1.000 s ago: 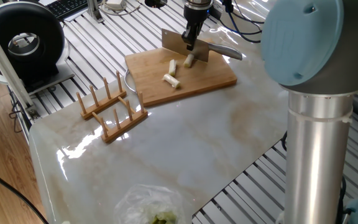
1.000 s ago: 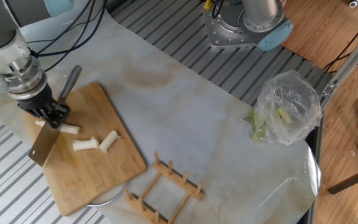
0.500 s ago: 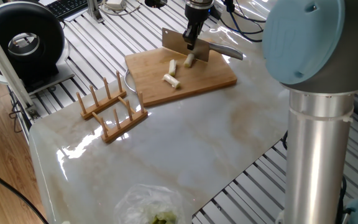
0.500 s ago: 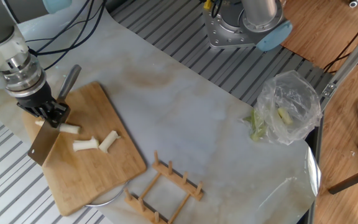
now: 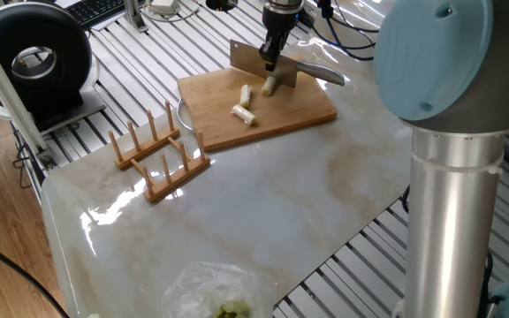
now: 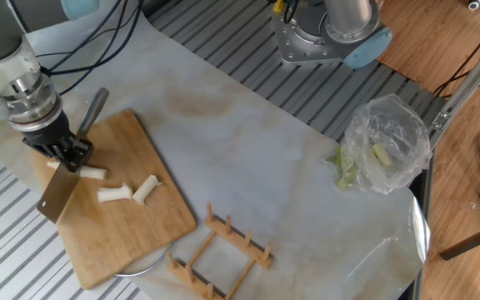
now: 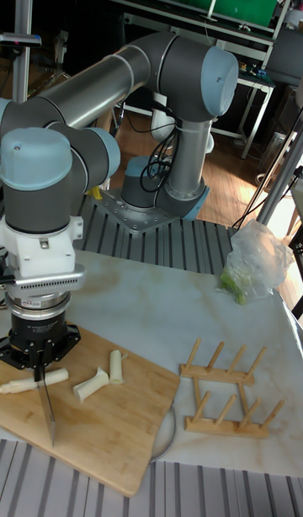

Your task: Chop the scallions

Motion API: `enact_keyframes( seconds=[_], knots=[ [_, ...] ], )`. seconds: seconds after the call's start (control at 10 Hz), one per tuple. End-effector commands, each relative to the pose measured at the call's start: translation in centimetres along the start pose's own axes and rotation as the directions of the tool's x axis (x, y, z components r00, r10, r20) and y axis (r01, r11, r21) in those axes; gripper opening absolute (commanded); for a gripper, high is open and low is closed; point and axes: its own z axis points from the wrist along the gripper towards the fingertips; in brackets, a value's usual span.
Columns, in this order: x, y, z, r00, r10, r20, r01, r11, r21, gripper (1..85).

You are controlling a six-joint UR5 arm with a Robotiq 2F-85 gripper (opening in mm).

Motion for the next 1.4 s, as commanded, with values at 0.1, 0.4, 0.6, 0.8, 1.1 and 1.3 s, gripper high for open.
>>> enact_keyframes(
  seconds=[0.1, 0.4, 0.6, 0.8, 1.1, 1.3],
  knots=[
    [-0.9, 0.2, -1.3, 1.0, -0.003, 0.011, 0.003, 1.0, -0.027, 1.3],
    [-2.5, 0.4, 0.5, 0.999, 0.015, 0.028, -0.015, 1.0, -0.014, 1.3],
    [-3.0, 0.8, 0.8, 0.999, 0.024, 0.029, -0.024, 1.0, -0.012, 1.3],
    [-2.1, 0.6, -0.1, 1.0, 0.013, 0.013, -0.013, 1.0, -0.017, 1.3],
    [-0.4, -0.1, -1.0, 1.0, -0.006, 0.002, 0.006, 0.999, -0.033, 1.3],
    [-0.2, -0.5, -0.1, 1.0, -0.007, 0.008, 0.007, 1.0, -0.02, 1.3]
  ],
)
